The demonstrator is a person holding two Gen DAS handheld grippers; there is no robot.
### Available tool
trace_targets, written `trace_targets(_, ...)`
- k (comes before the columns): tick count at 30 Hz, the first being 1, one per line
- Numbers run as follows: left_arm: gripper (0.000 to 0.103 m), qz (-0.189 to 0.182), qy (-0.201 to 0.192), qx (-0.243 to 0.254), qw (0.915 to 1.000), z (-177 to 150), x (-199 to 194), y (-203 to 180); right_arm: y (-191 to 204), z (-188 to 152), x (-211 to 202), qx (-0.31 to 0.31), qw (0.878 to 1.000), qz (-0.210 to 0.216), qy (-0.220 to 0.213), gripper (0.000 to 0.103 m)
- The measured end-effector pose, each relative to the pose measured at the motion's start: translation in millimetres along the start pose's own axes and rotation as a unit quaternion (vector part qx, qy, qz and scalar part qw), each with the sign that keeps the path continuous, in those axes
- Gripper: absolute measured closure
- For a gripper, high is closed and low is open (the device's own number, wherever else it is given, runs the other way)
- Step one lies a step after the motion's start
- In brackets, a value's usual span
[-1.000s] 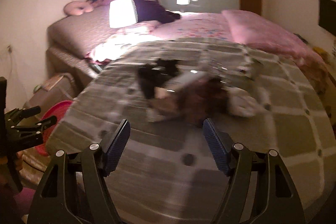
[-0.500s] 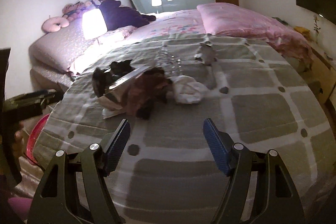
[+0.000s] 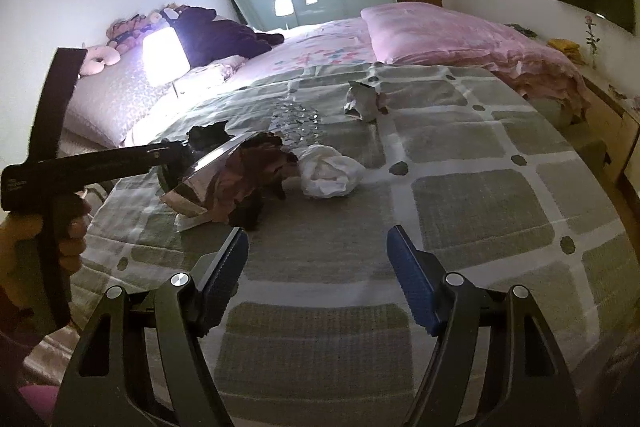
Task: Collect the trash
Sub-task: 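Grasp the dark cloth on the bed with the left tool while the right tool returns to the bed, then grasp the white tissue with the right tool and lift it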
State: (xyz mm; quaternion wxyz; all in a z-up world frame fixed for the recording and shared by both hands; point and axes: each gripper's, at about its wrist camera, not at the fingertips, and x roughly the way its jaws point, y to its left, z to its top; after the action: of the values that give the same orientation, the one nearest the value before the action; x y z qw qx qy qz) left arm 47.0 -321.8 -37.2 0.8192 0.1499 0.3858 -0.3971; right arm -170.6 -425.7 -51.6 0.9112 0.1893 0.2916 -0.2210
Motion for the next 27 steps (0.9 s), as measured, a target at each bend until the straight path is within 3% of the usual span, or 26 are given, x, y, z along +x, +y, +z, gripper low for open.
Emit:
trace_targets(2, 0.061, -0.014, 0.010, -0.006, 0.9998, 0, 5, 2, -1, 0, 0, 0.002, 1.000, -0.001, -0.001, 0.034)
trace_targets(5, 0.082, -0.030, 0.008, -0.006, 0.9995, 0, 4, 2, -2, 0, 0, 0.004, 1.000, 0.000, 0.000, 0.034)
trace_targets(12, 0.088, -0.040, -0.010, -0.003, 0.9991, -10, -18, 8, -5, -1, 1, 0.005, 1.000, -0.004, 0.001, 0.034)
trace_targets(20, 0.088, -0.014, -0.030, 0.005, 0.9994, -34, -52, 24, -15, 1, 14, 0.005, 1.000, -0.018, 0.012, 0.034)
trace_targets(27, 0.088, 0.003, -0.040, 0.003, 0.9992, -53, -66, 36, -17, 24, 35, -0.017, 0.999, -0.025, 0.021, 0.034)
